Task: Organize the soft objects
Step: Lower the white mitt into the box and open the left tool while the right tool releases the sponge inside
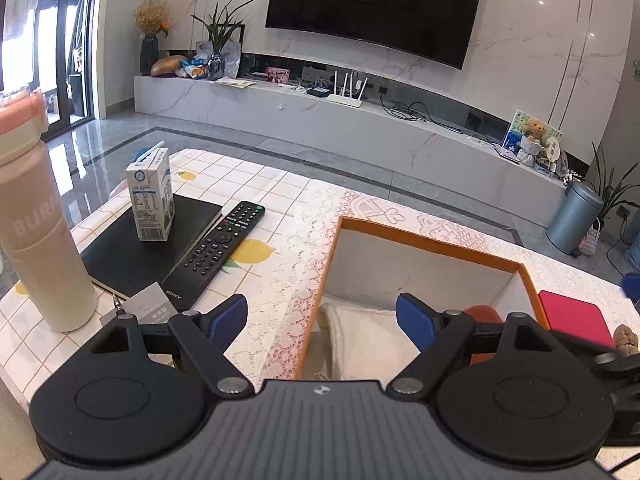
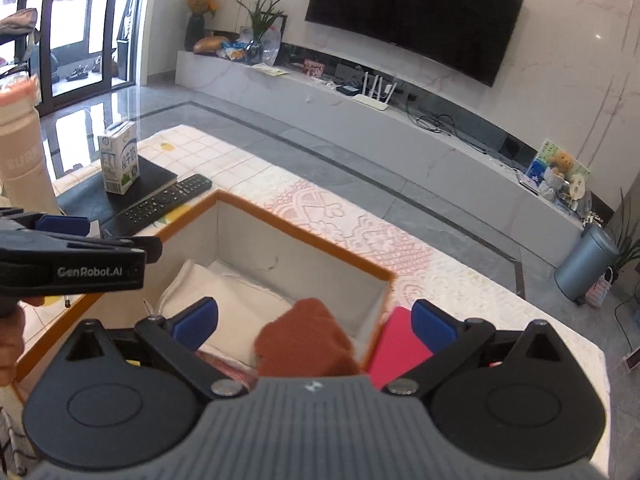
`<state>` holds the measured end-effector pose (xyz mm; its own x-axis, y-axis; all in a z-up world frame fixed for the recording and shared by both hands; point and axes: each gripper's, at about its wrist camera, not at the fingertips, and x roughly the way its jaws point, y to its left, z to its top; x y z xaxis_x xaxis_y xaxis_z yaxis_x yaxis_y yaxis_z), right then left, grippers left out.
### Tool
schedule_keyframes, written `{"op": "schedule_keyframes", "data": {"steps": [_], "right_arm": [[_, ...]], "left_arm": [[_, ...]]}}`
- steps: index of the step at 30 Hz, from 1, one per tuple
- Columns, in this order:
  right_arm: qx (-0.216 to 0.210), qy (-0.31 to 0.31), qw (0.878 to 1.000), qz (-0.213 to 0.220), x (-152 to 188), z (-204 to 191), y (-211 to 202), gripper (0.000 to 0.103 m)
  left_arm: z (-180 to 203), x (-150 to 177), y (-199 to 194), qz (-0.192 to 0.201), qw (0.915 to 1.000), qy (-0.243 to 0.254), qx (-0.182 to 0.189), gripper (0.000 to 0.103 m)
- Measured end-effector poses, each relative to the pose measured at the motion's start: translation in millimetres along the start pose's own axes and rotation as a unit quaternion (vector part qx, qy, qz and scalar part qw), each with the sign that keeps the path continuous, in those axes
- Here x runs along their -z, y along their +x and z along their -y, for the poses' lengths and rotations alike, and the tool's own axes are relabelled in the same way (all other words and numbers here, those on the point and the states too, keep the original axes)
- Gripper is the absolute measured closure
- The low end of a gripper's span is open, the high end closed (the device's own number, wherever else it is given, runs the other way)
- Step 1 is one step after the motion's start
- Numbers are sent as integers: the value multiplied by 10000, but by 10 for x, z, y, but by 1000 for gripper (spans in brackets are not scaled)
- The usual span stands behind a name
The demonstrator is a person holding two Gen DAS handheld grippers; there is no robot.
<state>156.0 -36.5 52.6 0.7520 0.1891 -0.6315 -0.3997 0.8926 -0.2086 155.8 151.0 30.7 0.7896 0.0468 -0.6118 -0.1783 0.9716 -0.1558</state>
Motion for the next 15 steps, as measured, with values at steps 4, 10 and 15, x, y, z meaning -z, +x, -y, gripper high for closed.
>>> {"op": "schedule_keyframes", "data": {"steps": [4,10,15], "right_arm": [[-10,97,9999,-53,-20,126,-59,3],[-977,1078,9846,-972,-180,187,354,21],[-950,1332,9788,-1234,-98,210,561,31]], "left_arm": [[131,34,18,-71,9998,170,53,4],[112,91,-6,-89,9998,150,-136,9],[-41,15,-25,-68,9997,-228,-32,8]]}}
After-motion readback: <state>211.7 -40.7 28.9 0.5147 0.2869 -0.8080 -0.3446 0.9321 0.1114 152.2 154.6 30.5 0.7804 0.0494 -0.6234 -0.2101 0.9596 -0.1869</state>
